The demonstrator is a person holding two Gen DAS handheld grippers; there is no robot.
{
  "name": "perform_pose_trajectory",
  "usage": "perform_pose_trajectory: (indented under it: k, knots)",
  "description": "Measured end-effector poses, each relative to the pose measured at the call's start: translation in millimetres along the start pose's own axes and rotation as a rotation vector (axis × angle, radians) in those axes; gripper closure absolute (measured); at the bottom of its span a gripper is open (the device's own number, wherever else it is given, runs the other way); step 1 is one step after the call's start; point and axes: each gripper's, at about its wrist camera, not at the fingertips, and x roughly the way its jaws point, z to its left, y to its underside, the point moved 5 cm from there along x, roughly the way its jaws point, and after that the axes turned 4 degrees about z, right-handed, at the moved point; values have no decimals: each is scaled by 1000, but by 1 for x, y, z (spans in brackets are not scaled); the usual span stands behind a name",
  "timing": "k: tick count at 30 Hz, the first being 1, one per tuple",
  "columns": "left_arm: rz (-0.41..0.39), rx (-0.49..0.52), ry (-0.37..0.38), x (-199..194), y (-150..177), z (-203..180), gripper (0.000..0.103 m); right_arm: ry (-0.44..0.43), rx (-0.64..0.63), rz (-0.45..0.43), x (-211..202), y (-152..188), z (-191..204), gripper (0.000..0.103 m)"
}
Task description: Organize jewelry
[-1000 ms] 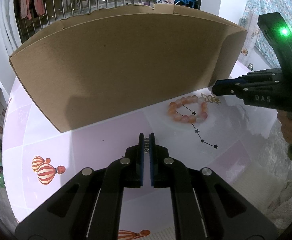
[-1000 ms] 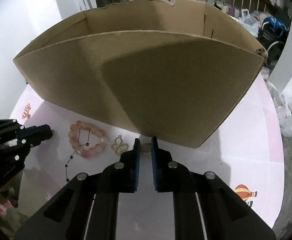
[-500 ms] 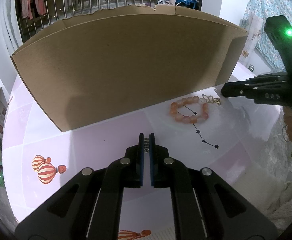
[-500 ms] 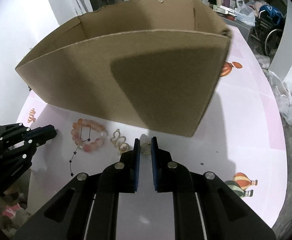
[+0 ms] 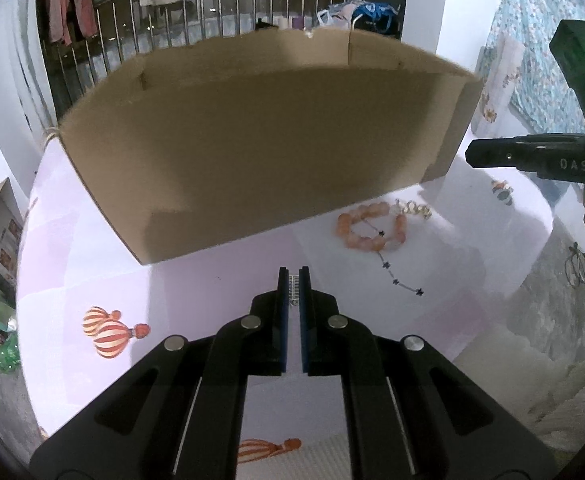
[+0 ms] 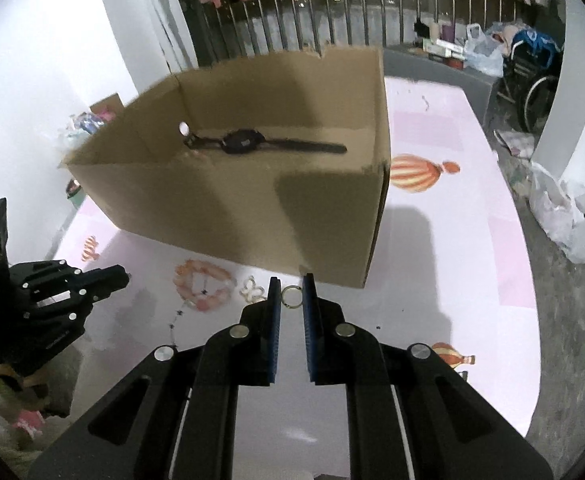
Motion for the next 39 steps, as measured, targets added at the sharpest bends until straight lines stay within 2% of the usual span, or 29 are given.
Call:
perform_pose_trajectory:
  k: [6, 10, 15, 20, 25, 27, 33, 36, 39]
  knots:
    - [-99, -15, 26, -42, -27, 0, 99, -43, -20, -99, -32, -22, 6, 92]
    - [-207, -7, 51, -73, -64, 0, 99, -78, -44, -175, -53, -45, 14, 92]
    - [-270, 10, 69, -72, -114, -4, 99, -104, -60, -215, -51, -77, 18, 92]
    - [-194, 6, 76, -24, -148, -7, 99, -100, -22, -143, -18, -95, 8, 92]
    - [-116, -42, 70, 20, -164, -2, 99, -76, -12, -93, 7, -102, 1, 92]
    - [-110, -64, 77, 29, -165, 1, 99, -62, -7, -92, 11, -104, -1, 91]
    - [-101, -92, 80, 34, -163, 8, 84, -62, 23, -97, 10, -105, -10, 90]
    - [-108, -106, 78, 31, -161, 10, 76, -67, 41, -112, 5, -105, -14, 81]
    - [-123, -126, 77, 22, -158, 14, 69, -69, 43, -135, -5, -104, -16, 79]
